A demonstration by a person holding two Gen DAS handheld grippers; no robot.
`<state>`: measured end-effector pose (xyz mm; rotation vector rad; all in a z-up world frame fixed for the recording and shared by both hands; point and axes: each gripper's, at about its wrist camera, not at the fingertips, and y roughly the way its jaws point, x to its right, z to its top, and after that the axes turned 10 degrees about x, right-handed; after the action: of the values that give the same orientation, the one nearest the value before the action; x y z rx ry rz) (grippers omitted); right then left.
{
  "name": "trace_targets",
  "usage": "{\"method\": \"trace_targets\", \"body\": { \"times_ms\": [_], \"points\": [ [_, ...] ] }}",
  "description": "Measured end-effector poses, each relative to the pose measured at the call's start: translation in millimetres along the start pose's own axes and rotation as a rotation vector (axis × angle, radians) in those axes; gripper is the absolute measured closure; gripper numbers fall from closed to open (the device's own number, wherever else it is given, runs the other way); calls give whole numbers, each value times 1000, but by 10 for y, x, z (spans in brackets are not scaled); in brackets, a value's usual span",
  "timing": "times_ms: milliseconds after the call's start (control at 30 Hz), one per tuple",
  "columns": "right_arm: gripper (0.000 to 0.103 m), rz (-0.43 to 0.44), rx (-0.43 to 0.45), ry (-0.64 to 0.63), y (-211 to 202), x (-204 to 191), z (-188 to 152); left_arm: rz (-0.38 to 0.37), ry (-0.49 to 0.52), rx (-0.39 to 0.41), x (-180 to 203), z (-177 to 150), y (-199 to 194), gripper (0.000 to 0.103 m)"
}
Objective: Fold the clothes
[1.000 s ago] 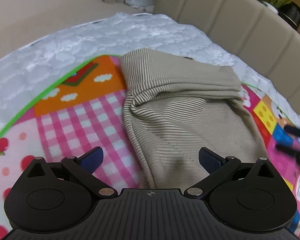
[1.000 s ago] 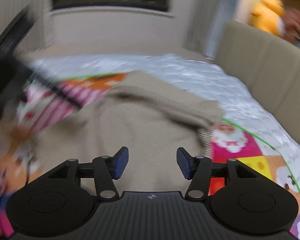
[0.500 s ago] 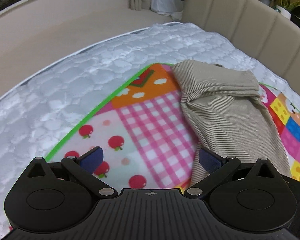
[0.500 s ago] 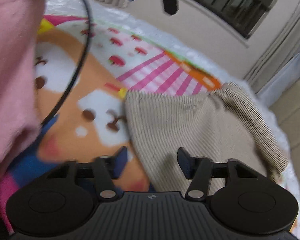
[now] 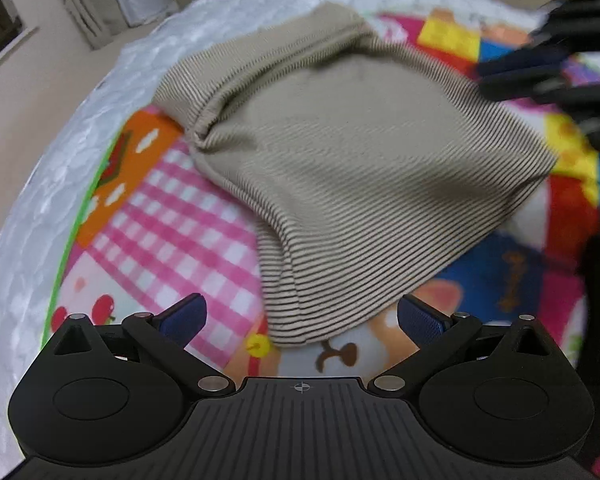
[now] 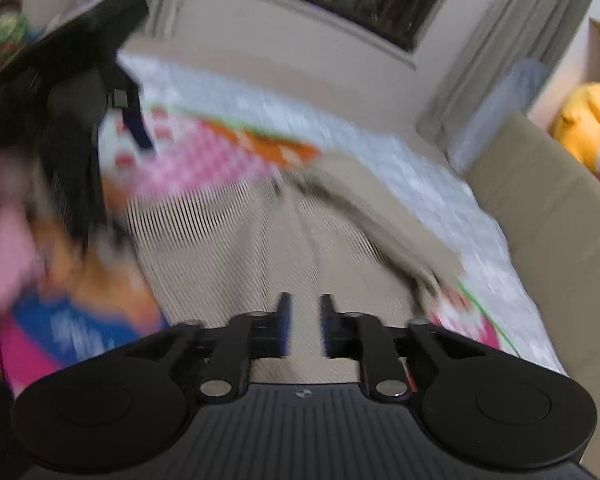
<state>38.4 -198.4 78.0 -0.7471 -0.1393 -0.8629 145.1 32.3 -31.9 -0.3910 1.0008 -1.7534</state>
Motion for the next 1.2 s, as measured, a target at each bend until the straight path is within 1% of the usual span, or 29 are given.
{"method": "trace_targets", "body": {
  "times_ms": [33, 67, 167, 200, 233, 267, 300, 333, 400, 500, 567, 667, 700, 733, 767, 833, 867, 900, 933, 1000, 1033, 1167, 1200],
  "points": [
    [75, -19, -29, -3, -78, 77, -101, 23, -6, -6, -36, -25, 31, 0],
    [72, -53, -62, 1, -205, 171, -228, 39, -44, -17, -132, -56, 45, 0],
    [70, -249, -191, 19, -475, 603, -663, 80, -188, -55, -477, -158, 73, 0],
    [70, -318, -226, 8, -512, 719, -789, 99, -218, -75, -560, -187, 103, 0],
    [70, -387, -259, -4, -548, 833, -914, 113, -235, -104, -624, -208, 154, 0],
    [70, -418, -269, -14, -572, 887, -997, 100, -222, -129, -617, -217, 204, 0],
    [70, -424, -265, -7, -585, 920, -1057, 80, -200, -152, -589, -222, 251, 0],
    [70, -395, -251, 16, -570, 885, -1054, 59, -178, -174, -561, -226, 299, 0],
    [70, -336, -223, 61, -537, 812, -1047, 26, -96, -160, -418, -205, 296, 0],
    [70, -215, -175, -14, -337, 469, -956, -10, 21, -123, -208, -169, 276, 0],
    [69, -180, -155, -30, -258, 348, -907, -1, 58, -106, -135, -167, 300, 0],
    [60, -129, -127, -52, -140, 167, -834, 2, 88, -79, -57, -160, 326, 1],
    [55, -125, -121, -55, -105, 132, -808, -1, 93, -69, -38, -156, 332, 4],
    [53, -121, -115, -57, -70, 98, -783, -21, 83, -63, -33, -143, 332, 12],
    [52, -121, -111, -52, -63, 96, -776, -47, 69, -59, -33, -129, 330, 18],
    [52, -125, -103, -43, -50, 92, -765, -99, 40, -50, -33, -99, 327, 47],
    [51, -131, -101, -39, -62, 90, -763, -120, 10, -45, -45, -82, 321, 52],
    [50, -137, -98, -35, -74, 89, -761, -149, -35, -42, -74, -64, 314, 63],
    [50, -143, -95, -31, -85, 88, -759, -181, -83, -41, -107, -46, 306, 70],
    [49, -159, -92, -17, -86, 130, -786, -293, -224, -21, -177, -11, 214, 76],
    [48, -167, -90, -11, -96, 147, -787, -357, -295, 3, -208, 9, 139, 76],
    [48, -183, -85, -2, -118, 166, -784, -585, -509, 94, -334, 71, -214, 76],
    [46, -183, -80, -3, -124, 162, -775, -612, -538, 97, -365, 71, -271, 76]
  ]
}}
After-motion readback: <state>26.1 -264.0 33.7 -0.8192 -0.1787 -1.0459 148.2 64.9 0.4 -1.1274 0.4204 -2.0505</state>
